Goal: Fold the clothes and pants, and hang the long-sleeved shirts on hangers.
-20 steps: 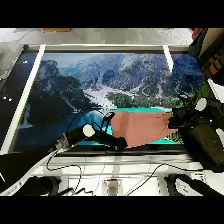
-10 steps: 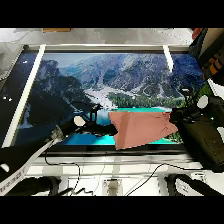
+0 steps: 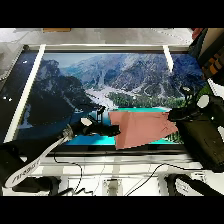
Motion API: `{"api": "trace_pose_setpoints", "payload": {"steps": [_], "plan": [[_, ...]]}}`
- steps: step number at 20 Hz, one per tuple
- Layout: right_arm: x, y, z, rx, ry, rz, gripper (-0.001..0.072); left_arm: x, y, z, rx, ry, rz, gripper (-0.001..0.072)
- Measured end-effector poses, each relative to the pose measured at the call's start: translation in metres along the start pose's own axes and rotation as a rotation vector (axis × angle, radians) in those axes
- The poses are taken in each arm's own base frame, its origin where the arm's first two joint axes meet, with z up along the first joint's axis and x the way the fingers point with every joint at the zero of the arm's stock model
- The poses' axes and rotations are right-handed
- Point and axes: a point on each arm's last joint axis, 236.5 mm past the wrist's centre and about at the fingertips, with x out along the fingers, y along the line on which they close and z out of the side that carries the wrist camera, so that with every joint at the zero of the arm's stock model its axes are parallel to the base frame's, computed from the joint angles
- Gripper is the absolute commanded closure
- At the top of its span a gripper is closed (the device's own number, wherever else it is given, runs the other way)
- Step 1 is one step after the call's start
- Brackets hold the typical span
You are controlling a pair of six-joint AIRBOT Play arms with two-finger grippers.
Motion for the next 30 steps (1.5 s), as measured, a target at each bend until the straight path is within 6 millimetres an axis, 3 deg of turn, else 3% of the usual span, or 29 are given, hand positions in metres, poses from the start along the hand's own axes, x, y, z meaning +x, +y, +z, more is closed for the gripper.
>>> {"api": "trace_pose_setpoints", "payload": {"steps": [3, 7, 11, 16, 17, 18, 19, 20, 24, 26, 27, 28, 30], "plan": [[0.0, -0.005, 0.007, -0.007, -0.029, -0.022, 0.0192, -0.016, 0.002, 0.014, 0.08, -0.02, 0.015, 0.0702], [0.002, -0.01, 0.014, -0.025, -0.057, -0.04, 0.0192, -0.067, 0.031, 0.036, 0.203, -0.03, 0.137, 0.0701], [0.025, 0.024, -0.001, -0.022, -0.029, 0.109, 0.0189, -0.11, 0.065, 0.041, 0.254, 0.003, 0.251, 0.0701], [0.052, 0.068, -0.022, 0.067, -0.022, 0.3, 0.0192, -0.132, 0.096, 0.031, 0.307, 0.081, 0.36, 0.07], [0.054, 0.072, -0.019, 0.091, -0.04, 0.319, 0.0261, -0.134, 0.099, 0.03, 0.314, 0.09, 0.372, 0.07], [0.054, 0.073, -0.014, 0.109, -0.064, 0.326, 0.0505, -0.136, 0.101, 0.028, 0.319, 0.1, 0.379, 0.07], [0.052, 0.072, -0.005, 0.122, -0.096, 0.325, 0.0679, -0.137, 0.103, 0.028, 0.323, 0.104, 0.387, 0.07], [0.048, 0.07, 0.006, 0.13, -0.131, 0.317, 0.069, -0.138, 0.104, 0.028, 0.326, 0.107, 0.392, 0.07], [0.028, 0.047, 0.043, 0.125, -0.221, 0.269, 0.0691, -0.14, 0.107, 0.027, 0.332, 0.114, 0.404, 0.07], [0.035, 0.049, 0.029, 0.09, -0.138, 0.318, 0.0689, -0.14, 0.107, 0.026, 0.333, 0.118, 0.405, 0.07], [0.041, 0.058, 0.015, 0.068, -0.075, 0.375, 0.0552, -0.14, 0.107, 0.026, 0.333, 0.119, 0.406, 0.07], [0.047, 0.071, -0.001, 0.056, -0.005, 0.453, 0.0357, -0.14, 0.107, 0.026, 0.333, 0.119, 0.406, 0.07], [0.054, 0.097, -0.02, 0.084, 0.074, 0.599, 0.0307, -0.14, 0.108, 0.026, 0.333, 0.119, 0.406, 0.07]]}}
